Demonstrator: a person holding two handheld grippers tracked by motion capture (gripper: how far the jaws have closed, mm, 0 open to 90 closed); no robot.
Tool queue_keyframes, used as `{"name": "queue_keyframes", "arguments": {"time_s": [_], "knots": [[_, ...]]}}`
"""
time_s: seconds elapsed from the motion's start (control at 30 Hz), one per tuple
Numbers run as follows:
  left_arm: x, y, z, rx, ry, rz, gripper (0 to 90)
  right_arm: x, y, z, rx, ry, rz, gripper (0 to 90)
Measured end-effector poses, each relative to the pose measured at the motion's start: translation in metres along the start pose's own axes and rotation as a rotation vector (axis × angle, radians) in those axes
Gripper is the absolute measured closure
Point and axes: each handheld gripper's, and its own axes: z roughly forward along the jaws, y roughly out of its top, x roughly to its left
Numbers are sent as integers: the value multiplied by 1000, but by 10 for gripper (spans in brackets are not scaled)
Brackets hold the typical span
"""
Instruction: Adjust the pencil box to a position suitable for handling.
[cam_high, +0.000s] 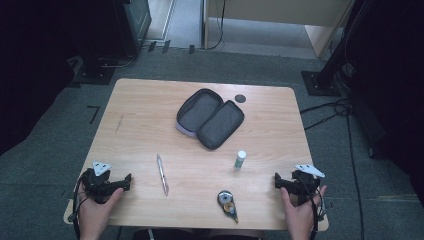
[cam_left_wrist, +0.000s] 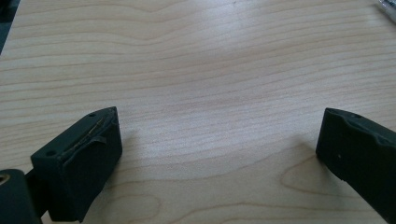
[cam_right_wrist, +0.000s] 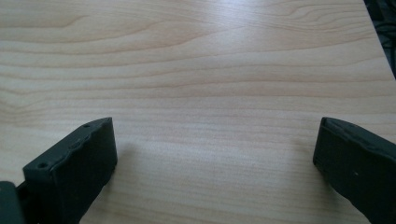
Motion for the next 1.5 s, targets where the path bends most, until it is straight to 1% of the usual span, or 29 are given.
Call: {"name": "queue_keyframes", "arguments": {"time_s": [0.1, 0.17, 0.2, 0.23, 0.27, 0.33, 0.4, 0.5, 0.6, 0.73, 0.93, 1.0, 1.07, 1.1, 1.23, 1.37, 1.43, 1.5], "knots": [[-1, -1, -2, 12, 10, -12, 6, 0, -1, -1, 2, 15, -14, 0], [-1, -1, -4, 17, 19, -24, 9, 0, -2, -2, 5, 17, -11, 0], [-1, -1, -5, 19, 24, -27, 29, 0, -2, -2, 5, 16, -11, 0], [0, -2, -7, 10, 23, -32, 66, 0, -2, -2, 7, 16, -12, 0], [0, -1, -8, 5, 26, -42, 83, 0, -2, -2, 5, 15, -11, 0], [0, 0, -9, 0, 27, -51, 83, 0, -2, -3, 6, 15, -13, 0], [-2, 3, -11, -7, 30, -48, 83, 0, -2, -3, 6, 15, -13, 0], [-4, 10, -15, -31, 32, -46, 83, 0, -2, -3, 6, 14, -13, 0], [-7, 20, -18, -55, 5, -56, 84, 1, -2, -3, 6, 11, -10, 0], [-14, 33, -17, -58, -16, -41, 87, 2, -3, -3, 5, 9, -4, 0], [-24, 55, -16, -91, -54, -26, 89, 2, -3, -3, 5, 9, -4, 0], [-29, 63, -16, -101, -59, -15, 140, 2, -3, -3, 5, 9, -5, 0], [-33, 71, -13, -104, -72, -5, 139, 2, -3, -3, 5, 9, -4, 0], [-35, 74, -11, -108, -79, -9, 140, 2, -3, -3, 5, 9, -4, 0], [-42, 91, -2, -113, -116, 9, 149, 2, -3, -3, 5, 9, -5, 0], [-51, 102, 7, -114, -123, 39, 160, 2, -3, -3, 5, 9, -4, 0], [-56, 107, 12, -114, -138, 47, 198, 2, -3, -3, 5, 9, -4, 0], [-60, 111, 18, -114, -150, 52, 218, 2, -3, -3, 5, 9, -4, 0]]}}
